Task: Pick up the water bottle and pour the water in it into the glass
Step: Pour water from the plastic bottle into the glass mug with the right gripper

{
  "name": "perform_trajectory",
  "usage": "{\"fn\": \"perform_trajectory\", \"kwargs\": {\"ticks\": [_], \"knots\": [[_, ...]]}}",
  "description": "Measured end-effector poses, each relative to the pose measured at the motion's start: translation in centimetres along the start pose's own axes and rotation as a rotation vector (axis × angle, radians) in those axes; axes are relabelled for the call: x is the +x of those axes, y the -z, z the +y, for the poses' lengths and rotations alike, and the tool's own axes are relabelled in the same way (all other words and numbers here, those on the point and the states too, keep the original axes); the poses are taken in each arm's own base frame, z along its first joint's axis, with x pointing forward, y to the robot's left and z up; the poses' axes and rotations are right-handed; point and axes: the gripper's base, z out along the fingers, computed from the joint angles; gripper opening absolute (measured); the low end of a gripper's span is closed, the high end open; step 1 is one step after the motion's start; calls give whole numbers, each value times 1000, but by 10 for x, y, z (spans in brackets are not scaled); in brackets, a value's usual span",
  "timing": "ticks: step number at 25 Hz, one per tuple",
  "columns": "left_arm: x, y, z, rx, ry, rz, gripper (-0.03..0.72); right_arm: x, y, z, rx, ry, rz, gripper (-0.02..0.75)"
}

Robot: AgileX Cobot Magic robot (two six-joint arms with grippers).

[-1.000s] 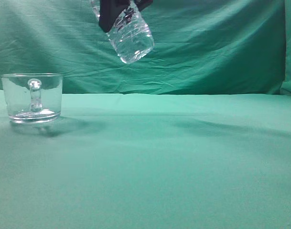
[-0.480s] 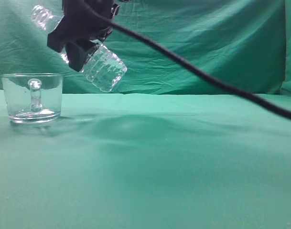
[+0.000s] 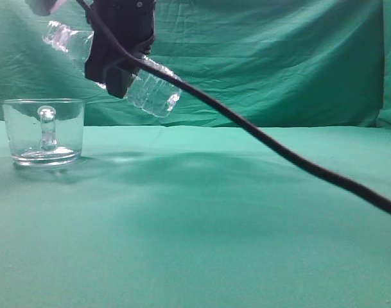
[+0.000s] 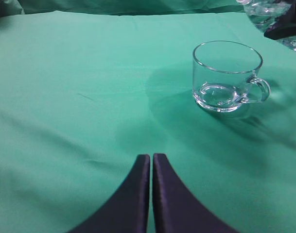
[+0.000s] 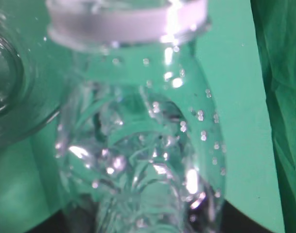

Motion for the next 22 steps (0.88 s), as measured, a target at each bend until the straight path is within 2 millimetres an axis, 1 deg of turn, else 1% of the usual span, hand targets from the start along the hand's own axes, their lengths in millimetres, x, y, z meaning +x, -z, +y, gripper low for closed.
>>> {"fn": "perform_trajectory", "kwargs": {"ticks": [22], "knots": [[0,0,0,0,0,0,0,2,2,-18,194,247,52,289]]}}
